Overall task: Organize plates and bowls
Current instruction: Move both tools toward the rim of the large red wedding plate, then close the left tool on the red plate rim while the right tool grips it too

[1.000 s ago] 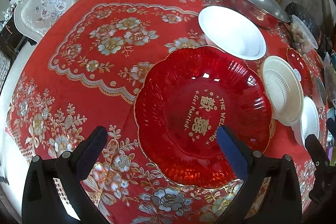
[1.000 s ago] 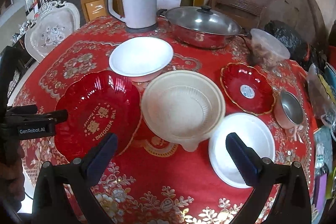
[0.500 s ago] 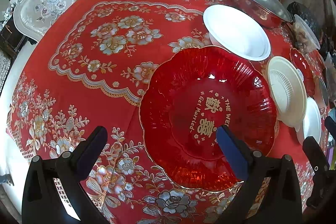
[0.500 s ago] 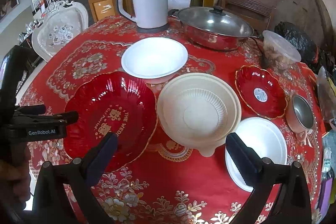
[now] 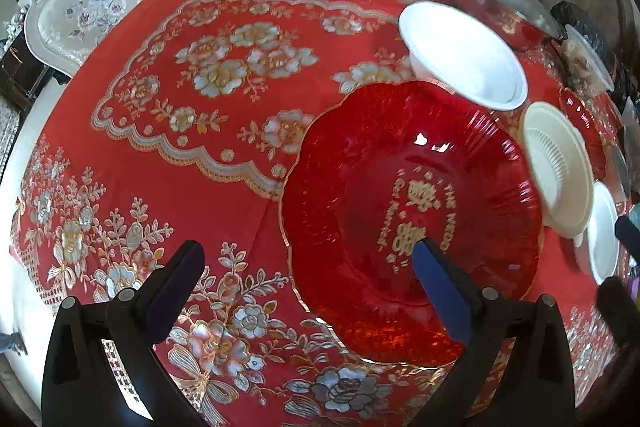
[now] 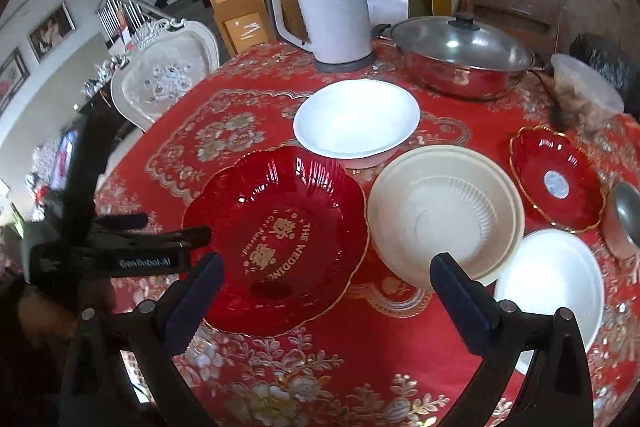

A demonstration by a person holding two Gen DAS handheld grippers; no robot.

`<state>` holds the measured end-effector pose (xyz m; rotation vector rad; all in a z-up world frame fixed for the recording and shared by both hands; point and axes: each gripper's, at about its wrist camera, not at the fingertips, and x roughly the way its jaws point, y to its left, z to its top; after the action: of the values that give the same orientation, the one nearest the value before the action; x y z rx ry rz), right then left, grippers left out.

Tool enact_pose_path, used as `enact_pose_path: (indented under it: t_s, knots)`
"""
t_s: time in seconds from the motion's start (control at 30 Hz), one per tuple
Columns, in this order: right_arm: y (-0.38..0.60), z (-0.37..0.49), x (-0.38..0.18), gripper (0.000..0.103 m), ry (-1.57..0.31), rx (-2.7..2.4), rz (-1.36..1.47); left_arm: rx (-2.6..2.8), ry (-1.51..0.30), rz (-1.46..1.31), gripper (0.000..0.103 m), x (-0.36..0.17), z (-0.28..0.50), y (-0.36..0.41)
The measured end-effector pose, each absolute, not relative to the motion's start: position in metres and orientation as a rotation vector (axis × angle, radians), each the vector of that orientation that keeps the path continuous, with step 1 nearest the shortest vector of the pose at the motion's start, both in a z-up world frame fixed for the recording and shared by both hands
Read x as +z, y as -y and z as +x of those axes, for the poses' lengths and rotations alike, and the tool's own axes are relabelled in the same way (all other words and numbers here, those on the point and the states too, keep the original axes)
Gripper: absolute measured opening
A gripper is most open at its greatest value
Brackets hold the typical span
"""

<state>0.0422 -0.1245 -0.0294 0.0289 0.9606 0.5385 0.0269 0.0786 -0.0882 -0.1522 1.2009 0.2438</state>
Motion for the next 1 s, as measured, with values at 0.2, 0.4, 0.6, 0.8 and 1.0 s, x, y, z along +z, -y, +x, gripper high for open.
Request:
enact_pose_path:
  t_s: [0.2, 0.4, 0.6, 0.8, 1.0]
  knots:
    - [0.133, 0.047, -0.041, 0.088, -0.998, 0.549, 0.146, 0.181, -1.206, -0.154, 0.103, -0.097, 0.026, -0.084]
    - [0.13, 0.062, -0.072, 0.028, -1.131, 0.496, 0.14, 0.173, -1.231, -0.099, 0.076, -0.109, 0.036, -0.088]
    - [0.122, 0.073, -0.095, 0.023, -1.189, 0.462, 0.128, 0.104, -1.253, -0.104, 0.06, -0.121, 0.048, -0.09]
    - [0.115, 0.084, -0.107, 0.018, -1.212, 0.432, 0.124, 0.07, -1.286, -0.115, 0.031, -0.133, 0.062, -0.094]
    - [0.118, 0.087, -0.109, 0.009, -1.226, 0.418, 0.127, 0.037, -1.272, -0.196, 0.019, -0.132, 0.069, -0.104]
